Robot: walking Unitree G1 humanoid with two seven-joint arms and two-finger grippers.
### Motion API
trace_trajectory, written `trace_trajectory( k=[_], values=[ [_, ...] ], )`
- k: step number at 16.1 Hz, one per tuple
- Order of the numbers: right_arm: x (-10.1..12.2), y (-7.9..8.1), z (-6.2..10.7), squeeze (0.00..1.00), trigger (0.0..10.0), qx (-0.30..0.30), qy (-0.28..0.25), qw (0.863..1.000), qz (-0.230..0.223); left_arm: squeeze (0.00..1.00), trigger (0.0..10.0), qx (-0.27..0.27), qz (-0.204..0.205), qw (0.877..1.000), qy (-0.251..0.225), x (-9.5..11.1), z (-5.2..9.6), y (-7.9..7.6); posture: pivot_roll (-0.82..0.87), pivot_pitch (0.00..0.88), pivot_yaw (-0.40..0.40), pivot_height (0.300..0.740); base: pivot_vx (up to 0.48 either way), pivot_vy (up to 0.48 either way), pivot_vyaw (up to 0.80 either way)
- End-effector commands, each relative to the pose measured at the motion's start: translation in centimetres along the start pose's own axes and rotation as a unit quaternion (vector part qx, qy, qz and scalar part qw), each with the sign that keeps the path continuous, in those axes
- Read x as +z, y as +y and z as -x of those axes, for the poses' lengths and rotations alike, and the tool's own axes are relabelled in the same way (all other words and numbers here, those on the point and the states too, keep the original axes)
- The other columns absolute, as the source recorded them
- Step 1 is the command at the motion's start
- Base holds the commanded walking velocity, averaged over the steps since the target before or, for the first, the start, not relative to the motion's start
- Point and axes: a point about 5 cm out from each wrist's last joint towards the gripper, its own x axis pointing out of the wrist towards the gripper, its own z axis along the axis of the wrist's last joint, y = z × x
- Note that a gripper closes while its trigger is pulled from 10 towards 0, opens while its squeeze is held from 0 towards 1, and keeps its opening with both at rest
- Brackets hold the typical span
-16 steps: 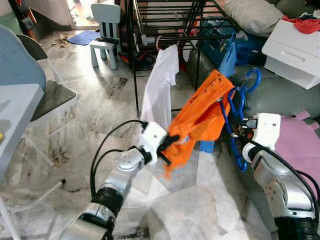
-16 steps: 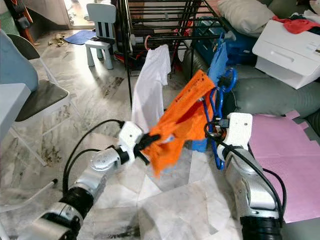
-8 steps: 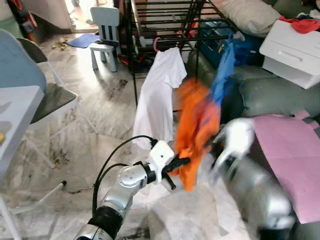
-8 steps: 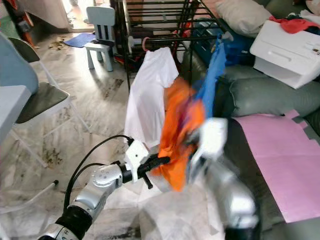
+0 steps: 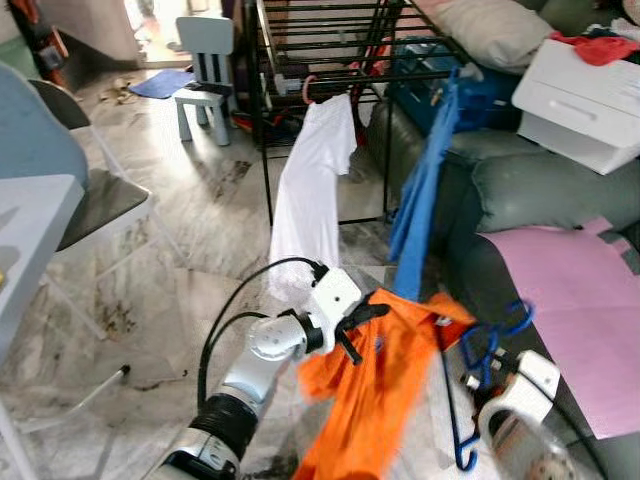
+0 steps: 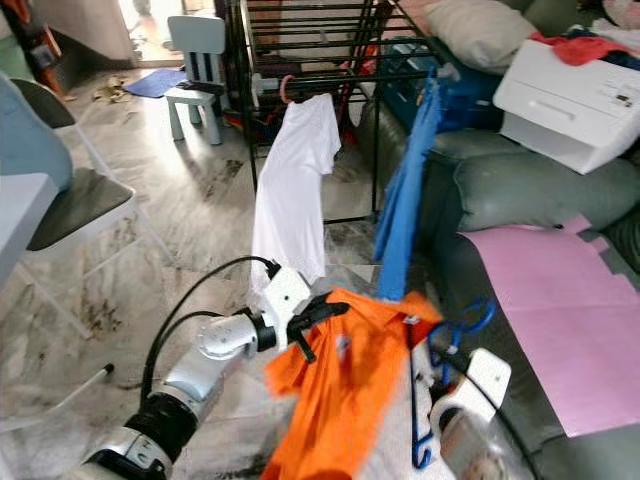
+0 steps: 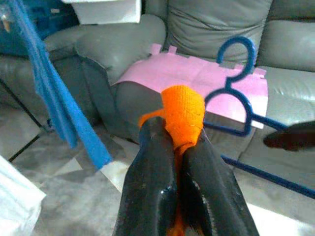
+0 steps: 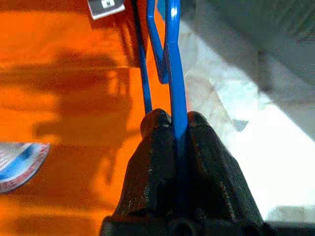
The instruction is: Hang hanger
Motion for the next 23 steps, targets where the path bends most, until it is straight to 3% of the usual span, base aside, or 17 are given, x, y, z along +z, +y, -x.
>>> trace_trajectory(
  k=[1,3,4,7,9,10,12,15,17,19,20,22,23],
  values=[
    [2.4,-1.2,0.1,0.0,10.0,-0.042,-0.056,0.997,-0.017,0.0,10.0,-0.002,-0.029,0.999,-0.026,1.5,-0.1,0.6,-0.05,0.0,-0.021,0.74,0.0,0.0,0.0],
    [5.3,-1.7,0.3,0.0,10.0,-0.076,-0.118,0.99,-0.011,0.0,10.0,-0.004,-0.028,0.999,-0.023,1.3,0.1,0.7,-0.05,0.0,-0.02,0.74,0.0,0.0,0.0],
    [5.6,-1.7,0.4,0.0,10.0,-0.077,-0.122,0.989,-0.01,0.0,10.0,-0.004,-0.028,0.999,-0.023,1.2,0.1,0.7,-0.05,0.0,-0.02,0.74,0.0,0.0,0.0],
    [11.9,-0.8,1.6,0.0,10.0,-0.066,-0.268,0.959,-0.07,0.0,10.0,-0.017,-0.025,0.999,-0.016,0.7,0.2,0.4,-0.05,0.0,-0.018,0.74,0.0,0.0,0.0],
    [14.6,1.1,2.3,0.0,10.0,0.009,-0.32,0.941,-0.11,0.0,10.0,-0.042,-0.023,0.999,-0.012,0.6,0.0,-0.4,-0.05,0.0,-0.016,0.74,0.0,0.0,0.0],
    [16.0,4.3,3.1,0.0,10.0,0.107,-0.34,0.929,-0.102,0.0,10.0,-0.068,-0.033,0.997,-0.003,0.1,-0.2,-1.2,-0.05,0.0,-0.015,0.74,0.0,0.0,0.0],
    [15.9,8.0,4.2,0.0,10.0,0.21,-0.337,0.915,-0.064,0.0,10.0,-0.096,-0.043,0.994,0.011,-0.5,-0.3,-2.2,-0.05,0.0,-0.019,0.74,0.0,0.0,0.0],
    [15.0,9.9,5.2,0.0,10.0,0.299,-0.322,0.896,-0.061,0.0,10.0,-0.11,-0.057,0.992,0.033,-1.2,-0.3,-2.8,-0.05,0.0,-0.015,0.74,0.0,0.0,0.0],
    [14.5,11.1,6.2,0.0,10.0,0.355,-0.32,0.878,-0.03,0.0,10.0,-0.116,-0.061,0.99,0.044,-1.5,-0.4,-2.9,-0.05,0.0,-0.011,0.74,0.0,0.0,0.0],
    [14.5,11.1,6.0,0.0,10.0,0.343,-0.329,0.88,-0.006,0.0,10.0,-0.122,-0.061,0.99,0.041,-1.4,-0.5,-3.0,-0.05,0.0,-0.01,0.74,0.0,0.0,0.0],
    [14.4,10.9,5.7,0.0,10.0,0.303,-0.361,0.878,0.084,0.0,10.0,-0.133,-0.058,0.988,0.046,-1.5,-0.6,-3.2,-0.05,0.0,-0.007,0.74,0.0,0.0,0.0],
    [13.5,11.1,5.5,0.0,10.0,0.298,-0.356,0.876,0.131,0.0,10.0,-0.138,-0.048,0.988,0.047,-1.5,-0.7,-3.3,-0.05,0.0,-0.009,0.74,0.0,0.0,0.0],
    [12.8,11.0,5.3,0.0,10.0,0.299,-0.347,0.877,0.141,1.0,10.0,-0.135,-0.04,0.989,0.046,-1.6,-0.7,-3.3,-0.05,0.0,-0.012,0.74,0.0,0.0,0.0]
  ],
)
